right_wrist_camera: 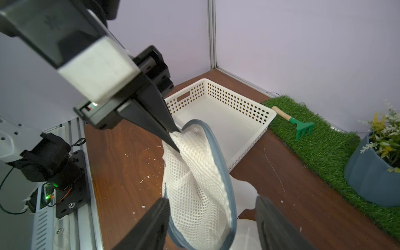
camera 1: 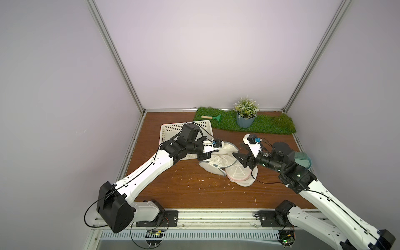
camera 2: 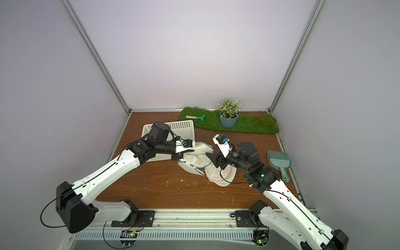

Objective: Turn the laundry bag inside out
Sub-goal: Turn over the laundry bag.

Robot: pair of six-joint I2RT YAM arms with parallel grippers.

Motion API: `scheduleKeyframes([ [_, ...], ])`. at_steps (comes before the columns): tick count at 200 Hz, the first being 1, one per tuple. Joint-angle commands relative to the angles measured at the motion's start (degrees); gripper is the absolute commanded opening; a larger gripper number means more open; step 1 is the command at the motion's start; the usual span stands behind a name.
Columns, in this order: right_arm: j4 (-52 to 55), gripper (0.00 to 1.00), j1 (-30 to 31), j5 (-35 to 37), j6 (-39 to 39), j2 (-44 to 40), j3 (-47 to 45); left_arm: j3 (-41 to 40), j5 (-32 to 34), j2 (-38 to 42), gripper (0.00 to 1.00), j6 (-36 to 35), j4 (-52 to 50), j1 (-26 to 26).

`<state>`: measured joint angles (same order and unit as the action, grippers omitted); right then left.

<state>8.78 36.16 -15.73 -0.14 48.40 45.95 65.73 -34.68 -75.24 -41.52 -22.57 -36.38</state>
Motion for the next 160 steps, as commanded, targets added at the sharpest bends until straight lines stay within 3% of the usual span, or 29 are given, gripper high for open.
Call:
scheduleKeyframes([
  [1, -4.5, 0.66, -0.1, 1.7, 3.0, 0.7, -0.2, 1.2, -0.4, 0.5, 0.0, 0.8, -0.6, -0.4],
  [14, -5.3, 0.65, -0.2, 1.0, 3.6, 1.5, -0.6, 1.2, -0.6, 0.6, 0.0, 0.7, -0.6, -0.4],
  [33, -6.8, 0.54, -0.2, -0.4, 4.6, 2.4, -1.2, 1.0, -0.5, 0.9, 0.0, 0.7, -0.6, -0.4],
  [87, -10.9, 0.0, -0.2, 0.6, 7.6, 2.9, -1.6, 0.6, 1.0, 1.1, 0.0, 0.0, -0.5, -0.4],
  [116, -12.0, 0.0, -1.1, 5.5, 9.5, 3.1, 0.3, 0.2, 2.6, 1.5, 0.0, -1.9, -0.8, -0.4],
  [160, -8.8, 0.0, -7.7, 9.7, 14.1, 8.1, 5.2, -1.0, 1.7, 3.6, 0.0, -5.1, -0.7, -0.5],
])
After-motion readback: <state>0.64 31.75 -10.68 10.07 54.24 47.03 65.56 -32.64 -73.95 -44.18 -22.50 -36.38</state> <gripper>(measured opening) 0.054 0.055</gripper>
